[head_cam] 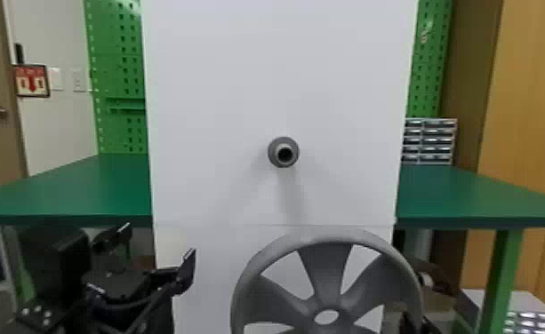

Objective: Hold the wheel and insert it

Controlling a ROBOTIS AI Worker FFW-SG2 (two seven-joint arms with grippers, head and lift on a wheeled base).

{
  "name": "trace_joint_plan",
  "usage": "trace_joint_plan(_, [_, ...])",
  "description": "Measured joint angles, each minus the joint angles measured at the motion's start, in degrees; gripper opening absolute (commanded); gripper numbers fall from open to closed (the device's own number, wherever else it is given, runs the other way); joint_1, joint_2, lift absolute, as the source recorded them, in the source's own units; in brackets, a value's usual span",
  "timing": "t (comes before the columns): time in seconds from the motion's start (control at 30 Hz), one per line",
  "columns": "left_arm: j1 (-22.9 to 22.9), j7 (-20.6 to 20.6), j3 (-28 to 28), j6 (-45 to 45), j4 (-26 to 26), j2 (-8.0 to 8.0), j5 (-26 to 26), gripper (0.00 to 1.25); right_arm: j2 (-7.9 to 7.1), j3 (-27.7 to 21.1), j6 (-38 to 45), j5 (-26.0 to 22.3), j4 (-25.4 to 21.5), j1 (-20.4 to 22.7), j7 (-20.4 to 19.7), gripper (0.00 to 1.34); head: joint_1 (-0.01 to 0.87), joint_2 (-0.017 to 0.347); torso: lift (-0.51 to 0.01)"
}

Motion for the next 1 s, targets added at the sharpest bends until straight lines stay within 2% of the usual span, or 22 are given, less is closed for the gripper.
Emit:
trace_joint_plan(0.43, [0.0, 0.0, -0.1, -0.1, 0.2, -0.09, -0.1, 1.15, 0.11, -0.3, 4.5, -0.5, -2.7, -2.0, 0.6, 0.13, 0.210, 0.009, -0.442])
trace_joint_plan(1.0, [-0.2, 0.0, -0.5, -0.2, 0.3, -0.09, -0.2, 1.15, 0.50, -0.7, 9.3, -0.9, -3.3, -6.6, 1.4, 0.12, 0.210, 0.009, -0.442])
